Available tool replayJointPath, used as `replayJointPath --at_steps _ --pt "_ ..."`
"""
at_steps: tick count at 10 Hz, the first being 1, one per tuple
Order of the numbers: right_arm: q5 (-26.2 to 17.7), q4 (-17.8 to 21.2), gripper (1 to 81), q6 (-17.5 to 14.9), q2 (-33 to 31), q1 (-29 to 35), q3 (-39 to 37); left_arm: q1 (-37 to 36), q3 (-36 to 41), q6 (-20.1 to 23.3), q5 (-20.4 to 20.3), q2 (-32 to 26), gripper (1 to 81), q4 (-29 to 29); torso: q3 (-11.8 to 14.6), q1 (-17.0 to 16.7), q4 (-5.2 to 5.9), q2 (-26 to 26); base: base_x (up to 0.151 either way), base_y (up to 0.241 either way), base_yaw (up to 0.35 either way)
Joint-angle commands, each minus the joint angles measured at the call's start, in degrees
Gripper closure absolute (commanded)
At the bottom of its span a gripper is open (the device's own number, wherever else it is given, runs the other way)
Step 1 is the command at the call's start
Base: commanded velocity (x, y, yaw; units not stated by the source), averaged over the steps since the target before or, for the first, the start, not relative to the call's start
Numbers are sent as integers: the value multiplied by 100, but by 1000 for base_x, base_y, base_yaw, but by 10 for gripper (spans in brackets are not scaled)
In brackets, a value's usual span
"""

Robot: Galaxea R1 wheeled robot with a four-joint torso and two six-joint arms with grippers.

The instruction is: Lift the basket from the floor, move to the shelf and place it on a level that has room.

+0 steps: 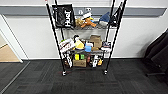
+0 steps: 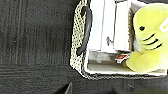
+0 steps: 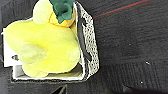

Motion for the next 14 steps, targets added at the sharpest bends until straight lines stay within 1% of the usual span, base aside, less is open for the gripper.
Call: replayJointPath --at_steps 1,2,3,5,10,11,12,13,14 --pt "-282 147 10 18 -89 714 70 -691 5 5 444 -90 10 -115 5 367 0 -571 0 0 0" --pt "-290 252 10 17 -89 784 70 -753 -4 5 495 -89 10 -115 -153 474 0 -739 0 0 0" --pt "-360 296 10 17 -54 864 61 -841 -4 5 549 -72 10 -123 -254 559 0 -866 0 0 0" --pt "-466 332 10 18 16 1004 26 -972 -4 -13 558 -19 10 -123 -335 780 0 -1216 0 0 0" --pt "-492 411 10 18 210 1241 -18 -1157 -259 -30 655 227 10 -115 -341 1386 0 -2186 0 0 0" --pt "-553 437 10 18 227 1312 -27 -1201 -276 -30 663 236 10 -115 -524 1523 0 -2402 0 0 0" --pt "-624 472 10 9 254 1382 -18 -1263 -276 -30 742 227 10 -115 -528 1633 0 -2582 0 0 0" --pt "-633 490 10 18 280 1478 -1 -1316 -276 -30 786 210 10 -115 -370 1740 0 -2752 0 0 0" --pt "-642 525 10 18 359 1532 -36 -1342 -276 -30 778 201 10 -115 -400 1851 0 -2927 0 0 0"
